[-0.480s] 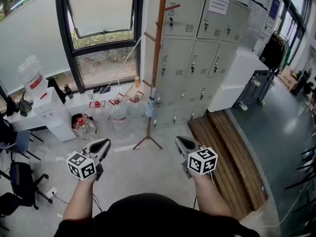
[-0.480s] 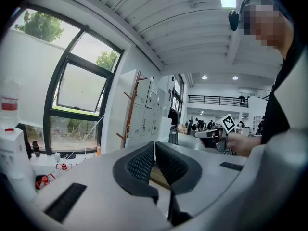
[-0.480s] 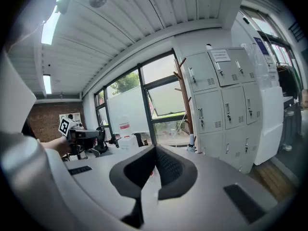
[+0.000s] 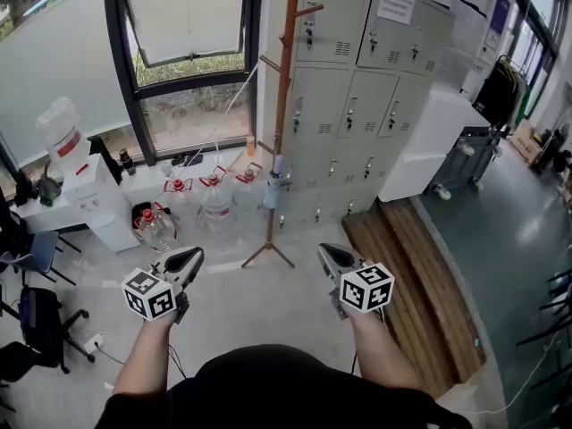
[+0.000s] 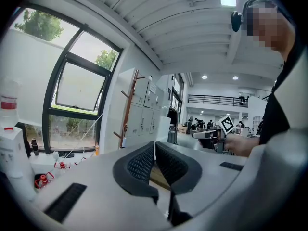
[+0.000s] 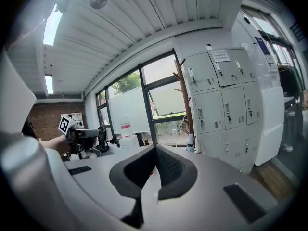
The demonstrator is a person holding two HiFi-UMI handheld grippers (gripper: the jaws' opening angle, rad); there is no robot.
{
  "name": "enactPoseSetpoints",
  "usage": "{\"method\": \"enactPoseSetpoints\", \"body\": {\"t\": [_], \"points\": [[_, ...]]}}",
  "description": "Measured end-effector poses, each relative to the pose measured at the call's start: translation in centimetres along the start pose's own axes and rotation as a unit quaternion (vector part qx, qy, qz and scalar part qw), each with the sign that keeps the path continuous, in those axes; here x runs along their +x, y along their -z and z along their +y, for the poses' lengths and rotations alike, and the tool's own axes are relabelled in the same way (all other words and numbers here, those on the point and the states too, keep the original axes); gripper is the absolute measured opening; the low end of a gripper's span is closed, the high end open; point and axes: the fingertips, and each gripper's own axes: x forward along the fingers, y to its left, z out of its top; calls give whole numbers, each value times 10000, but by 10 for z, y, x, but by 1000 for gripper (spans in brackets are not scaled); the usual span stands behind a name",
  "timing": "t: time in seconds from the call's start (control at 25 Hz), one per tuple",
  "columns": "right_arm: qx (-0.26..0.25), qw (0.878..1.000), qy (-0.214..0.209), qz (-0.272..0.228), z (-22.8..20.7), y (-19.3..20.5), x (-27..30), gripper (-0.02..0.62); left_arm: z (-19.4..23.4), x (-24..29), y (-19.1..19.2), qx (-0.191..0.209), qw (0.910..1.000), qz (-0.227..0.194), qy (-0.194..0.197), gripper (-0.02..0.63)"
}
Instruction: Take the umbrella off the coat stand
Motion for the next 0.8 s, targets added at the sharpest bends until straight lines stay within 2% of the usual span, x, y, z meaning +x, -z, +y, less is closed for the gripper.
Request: {"method": "enactPoseSetpoints", "body": {"t": [0.2,0.44,0.8], "points": [[33,9995,-44,-303,-6,-15,-10,15,-11,6,-4,19,10000,11,-10,28],[-3,9997,-26,-256,-12,-11,-16,15,-23,10,0,-25,10000,-4,-27,28],[-76,9999,-100,-47,-4,-3,-9,15,-14,11,2,-188,9998,-50,-71,28]]}}
